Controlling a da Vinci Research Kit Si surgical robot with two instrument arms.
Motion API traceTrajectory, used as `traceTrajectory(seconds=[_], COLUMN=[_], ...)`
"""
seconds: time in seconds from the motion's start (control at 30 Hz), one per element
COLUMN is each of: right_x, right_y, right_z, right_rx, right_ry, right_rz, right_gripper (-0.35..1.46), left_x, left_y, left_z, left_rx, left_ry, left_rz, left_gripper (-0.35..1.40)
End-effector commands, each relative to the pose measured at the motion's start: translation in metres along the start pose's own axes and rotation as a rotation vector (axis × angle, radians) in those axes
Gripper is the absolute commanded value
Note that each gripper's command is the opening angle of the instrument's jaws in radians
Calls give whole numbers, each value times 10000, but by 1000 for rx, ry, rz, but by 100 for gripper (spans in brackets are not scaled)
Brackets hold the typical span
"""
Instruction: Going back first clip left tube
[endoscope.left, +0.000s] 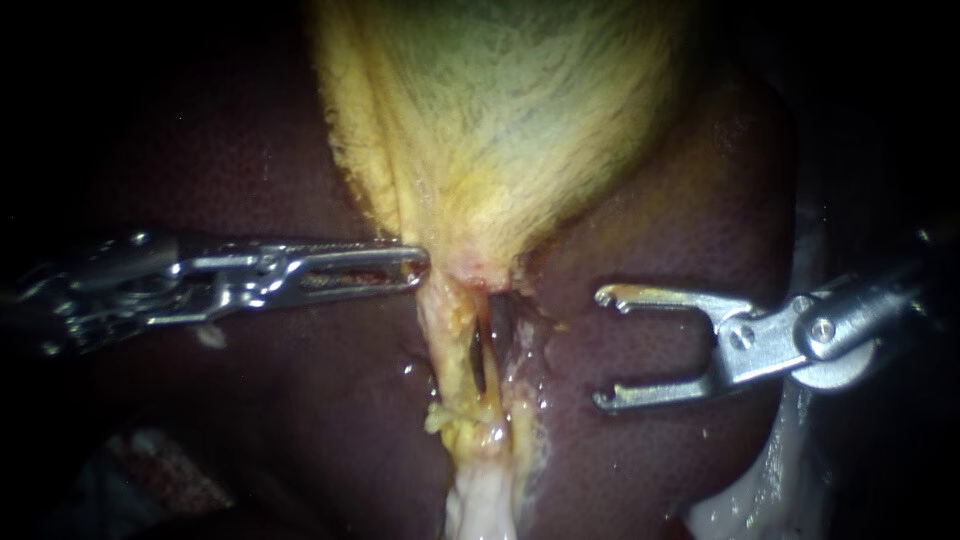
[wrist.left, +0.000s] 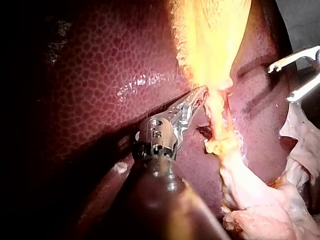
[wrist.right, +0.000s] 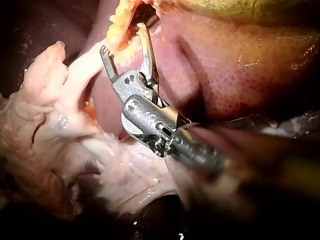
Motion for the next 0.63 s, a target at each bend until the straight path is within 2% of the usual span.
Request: traceTrajectory(seconds=[0.03,0.27,0.63], right_x=[0,0,0], right_y=[0,-1,-1], right_z=[0,0,-3], right_rx=[1,4,5], right_ry=[0,1,1], right_rz=[0,0,-1], right_gripper=[60,60,60], left_x=[0,1,1], left_y=[-1,-7,-7], left_z=[1,3,4], left_rx=[1,3,3], left_ry=[1,2,2], left_rz=[1,2,2], left_gripper=[-25,-25,-25])
